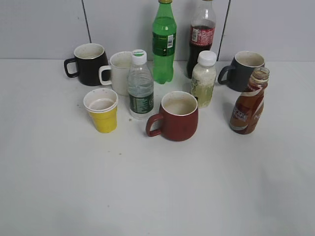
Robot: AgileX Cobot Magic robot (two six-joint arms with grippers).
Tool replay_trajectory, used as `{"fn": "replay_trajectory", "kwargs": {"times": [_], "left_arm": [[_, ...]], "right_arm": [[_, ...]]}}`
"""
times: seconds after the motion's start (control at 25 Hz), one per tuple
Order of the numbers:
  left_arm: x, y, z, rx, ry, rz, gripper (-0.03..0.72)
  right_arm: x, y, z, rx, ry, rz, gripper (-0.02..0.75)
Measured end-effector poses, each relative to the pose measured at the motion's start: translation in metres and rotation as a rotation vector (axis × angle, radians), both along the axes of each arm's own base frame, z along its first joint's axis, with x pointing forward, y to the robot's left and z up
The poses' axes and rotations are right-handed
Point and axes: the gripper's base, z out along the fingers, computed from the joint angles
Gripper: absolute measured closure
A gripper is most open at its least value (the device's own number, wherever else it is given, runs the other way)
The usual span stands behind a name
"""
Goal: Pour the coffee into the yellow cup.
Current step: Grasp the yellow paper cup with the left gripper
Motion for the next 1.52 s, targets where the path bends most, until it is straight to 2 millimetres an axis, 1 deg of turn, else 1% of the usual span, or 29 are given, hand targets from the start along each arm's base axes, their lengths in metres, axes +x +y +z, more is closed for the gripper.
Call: {"fn": "replay_trajectory", "kwargs": {"times": [0.04, 0.08, 0.16, 0.2, 0.24, 0.28, 0.32, 0.36, 0.4, 0.44, 0.48, 0.52, 0.56, 0.6, 0.72, 0.8, 0.84, 0.88, 0.92, 0.96, 1.04, 1.12, 1.16, 1.28, 1.32, 1.52], "left_arm": [[0.003, 0.000, -0.001, 0.000, -0.008, 0.000, 0.251], [0.019, -0.001, -0.005, -0.001, -0.025, 0.000, 0.251], [0.039, -0.002, -0.011, -0.009, -0.063, -0.001, 0.251], [0.045, -0.002, -0.013, -0.017, -0.056, -0.001, 0.251], [0.061, -0.003, -0.014, -0.018, -0.076, 0.001, 0.251], [0.072, -0.003, -0.017, -0.017, -0.071, 0.002, 0.251], [0.077, -0.003, -0.017, -0.017, -0.074, 0.002, 0.251], [0.093, -0.004, -0.019, -0.018, -0.089, 0.004, 0.251], [0.091, -0.004, -0.011, -0.022, -0.172, 0.004, 0.251], [0.109, -0.005, -0.022, -0.018, -0.105, 0.005, 0.251], [0.121, -0.005, -0.026, -0.018, -0.113, 0.006, 0.251], [0.121, -0.005, -0.026, -0.018, -0.113, 0.006, 0.251], [0.148, -0.007, -0.042, -0.005, -0.111, 0.000, 0.251], [0.155, -0.008, -0.047, 0.003, -0.104, -0.007, 0.251], [0.177, -0.015, -0.068, 0.047, -0.113, -0.064, 0.251], [0.186, -0.020, -0.081, 0.069, -0.108, -0.110, 0.251], [0.192, -0.024, -0.091, 0.086, -0.101, -0.154, 0.251], [0.194, -0.026, -0.095, 0.092, -0.089, -0.170, 0.251], [0.199, -0.029, -0.111, 0.105, -0.037, -0.211, 0.251], [0.200, -0.031, -0.116, 0.110, -0.019, -0.226, 0.251], [0.204, -0.036, -0.133, 0.126, 0.045, -0.281, 0.251], [0.205, -0.039, -0.144, 0.139, 0.086, -0.327, 0.251], [0.205, -0.043, -0.151, 0.152, 0.112, -0.371, 0.251], [0.204, -0.048, -0.162, 0.168, 0.152, -0.433, 0.249], [0.204, -0.050, -0.170, 0.172, 0.181, -0.465, 0.234], [0.205, -0.052, -0.197, 0.161, 0.286, -0.505, 0.137]], "right_arm": [[0.009, 0.000, -0.002, -0.001, -0.012, 0.003, 0.153], [0.017, 0.001, -0.004, 0.001, -0.039, 0.007, 0.153], [0.033, 0.004, -0.008, 0.006, -0.088, 0.024, 0.152], [0.040, 0.005, -0.009, 0.009, -0.128, 0.031, 0.151], [0.048, 0.007, -0.010, 0.013, -0.164, 0.037, 0.151], [0.057, 0.008, -0.013, 0.015, -0.178, 0.039, 0.151], [0.065, 0.010, -0.014, 0.024, -0.196, 0.040, 0.151], [0.072, 0.011, -0.014, 0.025, -0.214, 0.039, 0.151], [0.081, 0.012, -0.017, 0.023, -0.218, 0.035, 0.151], [0.091, 0.013, -0.020, 0.019, -0.208, 0.034, 0.151], [0.099, 0.014, -0.022, 0.018, -0.215, 0.029, 0.151], [0.108, 0.016, -0.026, 0.013, -0.215, 0.025, 0.151], [0.117, 0.017, -0.030, 0.006, -0.211, 0.024, 0.151], [0.128, 0.018, -0.037, -0.005, -0.201, 0.024, 0.151], [0.148, 0.023, -0.047, -0.029, -0.246, 0.037, 0.153], [0.160, 0.028, -0.055, -0.036, -0.281, 0.075, 0.153], [0.166, 0.031, -0.062, -0.031, -0.280, 0.096, 0.153], [0.171, 0.034, -0.067, -0.026, -0.287, 0.122, 0.153], [0.176, 0.038, -0.074, -0.027, -0.286, 0.149, 0.153], [0.179, 0.040, -0.079, -0.027, -0.281, 0.170, 0.153], [0.185, 0.044, -0.093, -0.032, -0.242, 0.200, 0.153], [0.190, 0.045, -0.106, -0.033, -0.198, 0.210, 0.153], [0.190, 0.046, -0.112, -0.031, -0.185, 0.214, 0.153], [0.188, 0.048, -0.129, -0.029, -0.153, 0.238, 0.152], [0.187, 0.048, -0.135, -0.028, -0.145, 0.250, 0.151], [0.184, 0.049, -0.171, -0.012, -0.052, 0.262, 0.151]]}}
